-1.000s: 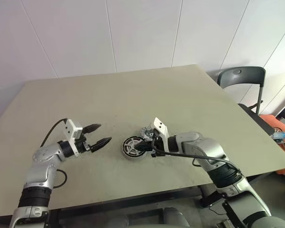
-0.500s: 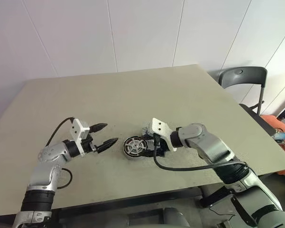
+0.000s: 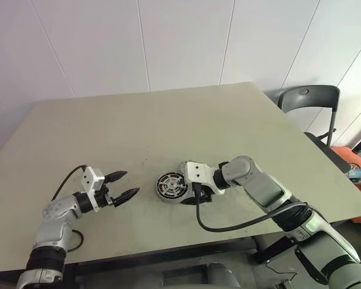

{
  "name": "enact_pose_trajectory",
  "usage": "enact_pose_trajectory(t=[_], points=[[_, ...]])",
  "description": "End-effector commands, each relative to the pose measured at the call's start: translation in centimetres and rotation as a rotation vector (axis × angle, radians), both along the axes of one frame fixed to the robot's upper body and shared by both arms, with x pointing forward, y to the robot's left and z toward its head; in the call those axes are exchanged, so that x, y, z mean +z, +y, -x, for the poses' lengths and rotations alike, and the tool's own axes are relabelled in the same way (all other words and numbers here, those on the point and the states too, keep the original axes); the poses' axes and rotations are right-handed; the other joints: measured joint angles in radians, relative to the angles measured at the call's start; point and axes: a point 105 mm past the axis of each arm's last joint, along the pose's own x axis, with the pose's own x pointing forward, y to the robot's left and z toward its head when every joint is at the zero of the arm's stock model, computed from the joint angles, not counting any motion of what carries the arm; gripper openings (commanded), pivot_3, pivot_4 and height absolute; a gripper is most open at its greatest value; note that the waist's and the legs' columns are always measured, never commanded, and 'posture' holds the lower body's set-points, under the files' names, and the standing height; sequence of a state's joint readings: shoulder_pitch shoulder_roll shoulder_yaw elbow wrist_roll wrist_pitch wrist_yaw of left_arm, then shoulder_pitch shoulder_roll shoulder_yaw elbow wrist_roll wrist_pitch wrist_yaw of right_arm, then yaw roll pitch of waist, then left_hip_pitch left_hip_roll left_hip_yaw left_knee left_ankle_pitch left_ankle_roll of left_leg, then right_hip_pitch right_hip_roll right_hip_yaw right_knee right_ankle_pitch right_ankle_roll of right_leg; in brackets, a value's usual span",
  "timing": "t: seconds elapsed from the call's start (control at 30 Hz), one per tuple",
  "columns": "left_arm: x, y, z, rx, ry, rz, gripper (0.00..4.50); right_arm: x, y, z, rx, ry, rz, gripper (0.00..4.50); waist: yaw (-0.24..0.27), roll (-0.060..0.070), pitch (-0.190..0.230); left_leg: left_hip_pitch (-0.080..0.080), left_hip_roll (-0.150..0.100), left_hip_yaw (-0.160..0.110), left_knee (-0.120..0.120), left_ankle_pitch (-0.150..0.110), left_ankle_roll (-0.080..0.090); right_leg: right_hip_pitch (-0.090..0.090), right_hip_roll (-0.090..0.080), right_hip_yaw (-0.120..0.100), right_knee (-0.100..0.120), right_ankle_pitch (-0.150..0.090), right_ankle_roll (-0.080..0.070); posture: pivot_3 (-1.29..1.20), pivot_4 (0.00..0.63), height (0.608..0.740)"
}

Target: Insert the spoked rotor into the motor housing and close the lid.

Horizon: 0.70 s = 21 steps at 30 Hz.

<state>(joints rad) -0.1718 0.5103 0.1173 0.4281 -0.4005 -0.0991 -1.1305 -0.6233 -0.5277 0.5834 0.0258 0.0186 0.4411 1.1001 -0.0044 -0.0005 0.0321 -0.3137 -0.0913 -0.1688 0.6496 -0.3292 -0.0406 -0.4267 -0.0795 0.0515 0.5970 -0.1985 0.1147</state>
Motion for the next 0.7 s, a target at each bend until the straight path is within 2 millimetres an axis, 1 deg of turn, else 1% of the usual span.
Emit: enact_pose_trajectory(t=[0.03,0.1,0.17,0.2,0.23,0.27,0.3,0.37,0.43,0.47,0.53,0.57,0.67,0.7], points=[[1.0,0.4,-1.1,0.006,-0.058,-0.012,4.5,0.0,0.1,-0.9,0.005,-0.081,0.032,3.23,0.002,0.0,0.0,0.0,0.0,0.0,0.0,0.0,0.0,0.0,0.0,0.0,0.0,0.0,0.0,0.0,0.0,0.74],[1.0,0.4,-1.4,0.005,-0.061,-0.011,4.5,-0.4,-0.1,-1.0,0.008,-0.099,0.05,3.23,0.003,0.0,0.0,0.0,0.0,0.0,0.0,0.0,0.0,0.0,0.0,0.0,0.0,0.0,0.0,0.0,0.0,0.74],[0.9,0.6,-1.6,0.008,-0.063,-0.012,4.5,-0.6,-0.3,-1.0,0.019,-0.106,0.062,2.83,0.003,0.0,0.0,0.0,0.0,0.001,0.0,0.0,0.0,0.0,0.0,0.0,0.0,0.0,0.0,0.0,0.0,0.74],[0.8,0.7,-1.6,0.011,-0.061,-0.013,4.5,-0.6,-0.3,-0.9,0.023,-0.108,0.062,2.8,0.002,0.0,0.0,0.0,0.0,0.001,0.0,0.0,0.0,0.0,0.0,0.0,0.0,0.0,0.0,0.0,0.0,0.74],[0.6,0.8,-1.6,0.013,-0.06,-0.013,4.5,-0.6,-0.2,-0.8,0.026,-0.108,0.058,2.38,0.003,0.0,0.0,0.001,0.0,0.001,0.0,0.0,0.0,0.0,0.0,0.0,0.0,0.0,0.0,0.0,0.0,0.74],[0.4,0.9,-1.5,0.015,-0.059,-0.013,4.5,-0.5,-0.1,-0.8,0.027,-0.107,0.048,2.27,0.003,0.0,0.0,0.001,0.0,0.001,0.0,0.0,0.0,0.0,0.0,0.0,0.0,0.0,-0.001,0.0,0.0,0.74],[0.2,1.0,-1.4,0.017,-0.058,-0.013,4.5,-0.4,0.0,-0.7,0.027,-0.105,0.039,1.98,0.002,0.0,0.0,0.002,0.0,0.001,0.0,0.0,0.0,0.001,0.0,0.0,0.0,0.001,-0.001,0.0,0.0,0.74],[-0.1,1.1,-1.2,0.017,-0.059,-0.014,4.5,-0.3,0.1,-0.7,0.026,-0.105,0.03,1.98,0.0,0.0,0.0,0.004,0.0,0.001,0.0,0.0,0.0,0.003,0.001,0.0,0.001,0.001,-0.001,0.0,0.0,0.74],[-0.3,0.4,-1.0,0.009,-0.067,-0.012,4.5,-0.1,0.2,-0.7,0.026,-0.102,0.025,1.98,-0.001,0.0,0.0,0.005,0.001,0.001,0.0,0.0,0.0,0.003,0.001,0.0,0.001,0.001,-0.001,0.0,0.0,0.74],[-0.4,0.1,-0.8,0.006,-0.071,-0.011,4.5,-0.1,0.2,-0.7,0.026,-0.099,0.021,1.62,-0.002,0.0,0.0,0.005,0.001,0.001,0.0,0.0,0.0,0.004,0.001,0.0,0.001,0.001,-0.001,0.0,0.0,0.74],[-0.3,-1.1,-0.6,-0.003,-0.084,-0.008,4.5,-0.1,0.3,-0.6,0.024,-0.097,0.018,1.15,-0.003,0.0,0.0,0.006,0.001,0.001,0.0,0.0,0.0,0.004,0.001,0.0,0.001,0.001,-0.001,0.0,0.0,0.74],[-0.2,-1.7,-0.6,-0.006,-0.091,-0.006,4.5,-0.1,0.3,-0.7,0.022,-0.102,0.019,0.83,-0.004,0.0,0.0,0.006,0.001,0.002,0.0,0.0,0.0,0.005,0.0,0.0,0.001,0.001,-0.001,0.0,0.0,0.74],[0.6,-2.7,-0.4,-0.008,-0.104,-0.006,4.5,-0.1,0.4,-0.7,0.023,-0.102,0.016,0.83,-0.004,0.0,0.0,0.006,0.001,0.002,0.0,0.0,0.0,0.004,0.0,0.0,0.001,0.002,0.0,0.0,0.0,0.74],[0.7,-2.7,-0.3,-0.006,-0.105,-0.007,4.5,-0.1,0.4,-0.7,0.023,-0.1,0.016,0.43,-0.004,0.0,0.0,0.006,0.001,0.001,0.0,0.0,0.0,0.004,0.0,0.0,0.001,0.002,0.0,0.0,0.0,0.74]])
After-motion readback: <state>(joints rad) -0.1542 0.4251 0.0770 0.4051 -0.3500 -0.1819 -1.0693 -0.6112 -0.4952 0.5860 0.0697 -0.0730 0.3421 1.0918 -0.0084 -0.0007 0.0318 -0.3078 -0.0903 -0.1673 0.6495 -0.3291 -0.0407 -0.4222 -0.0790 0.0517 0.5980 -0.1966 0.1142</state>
